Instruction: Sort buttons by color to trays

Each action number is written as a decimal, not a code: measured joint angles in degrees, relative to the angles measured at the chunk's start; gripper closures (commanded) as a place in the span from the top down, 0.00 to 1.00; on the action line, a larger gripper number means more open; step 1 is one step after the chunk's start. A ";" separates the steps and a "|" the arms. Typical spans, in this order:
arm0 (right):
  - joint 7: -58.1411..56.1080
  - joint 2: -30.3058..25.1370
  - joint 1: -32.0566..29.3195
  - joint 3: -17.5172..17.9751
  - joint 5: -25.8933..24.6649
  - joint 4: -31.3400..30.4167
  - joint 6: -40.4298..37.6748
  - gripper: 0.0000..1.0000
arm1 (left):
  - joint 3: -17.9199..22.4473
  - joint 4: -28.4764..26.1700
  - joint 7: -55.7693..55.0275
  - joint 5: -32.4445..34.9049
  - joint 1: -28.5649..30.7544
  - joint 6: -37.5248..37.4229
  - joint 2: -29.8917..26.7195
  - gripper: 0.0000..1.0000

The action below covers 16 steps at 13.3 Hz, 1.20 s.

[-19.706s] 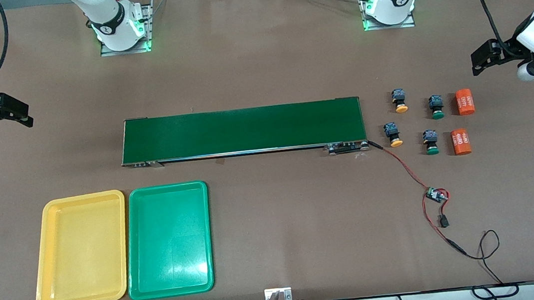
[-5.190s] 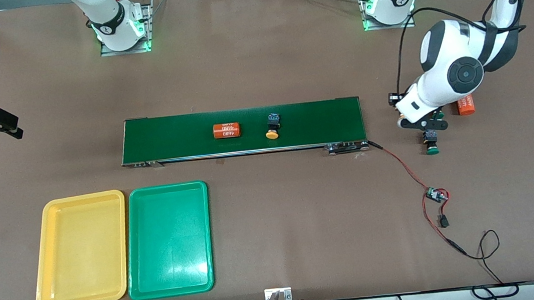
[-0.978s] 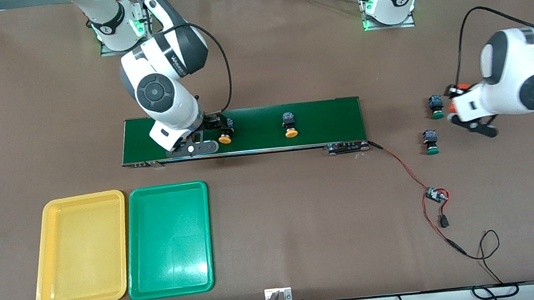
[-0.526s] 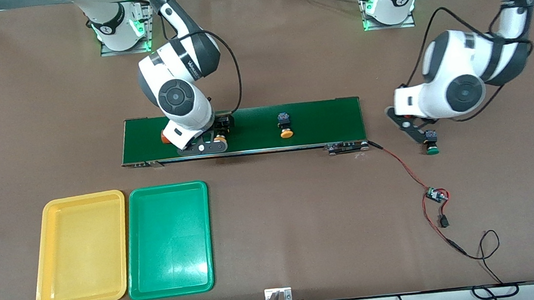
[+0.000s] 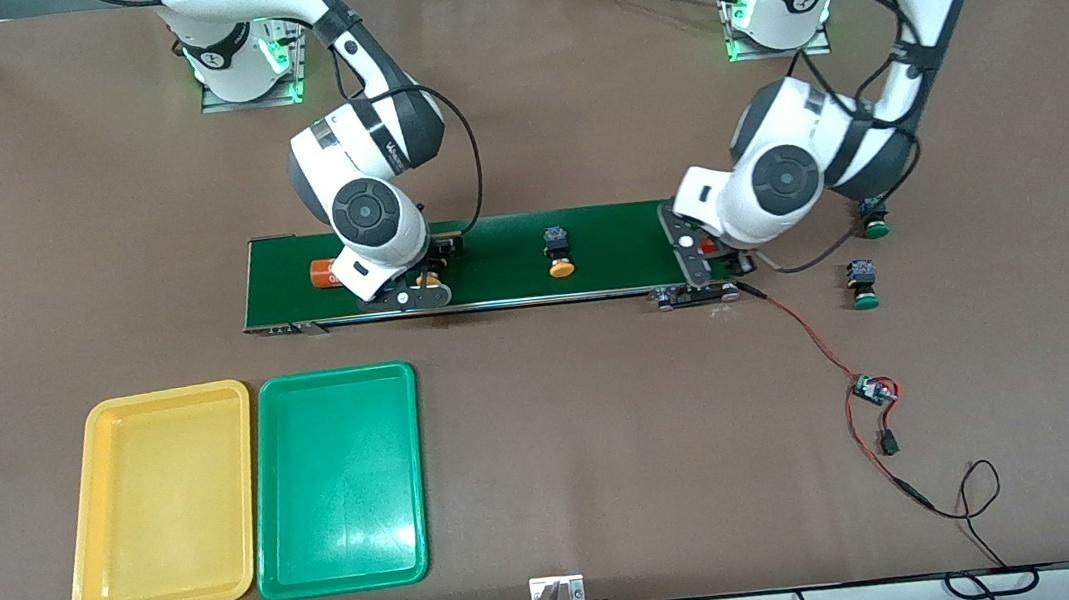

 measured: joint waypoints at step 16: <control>0.88 -0.41 -0.01 -0.88 -0.15 -2.25 2.36 0.11 | -1.02 1.28 0.27 0.76 -1.92 1.92 -0.50 1.00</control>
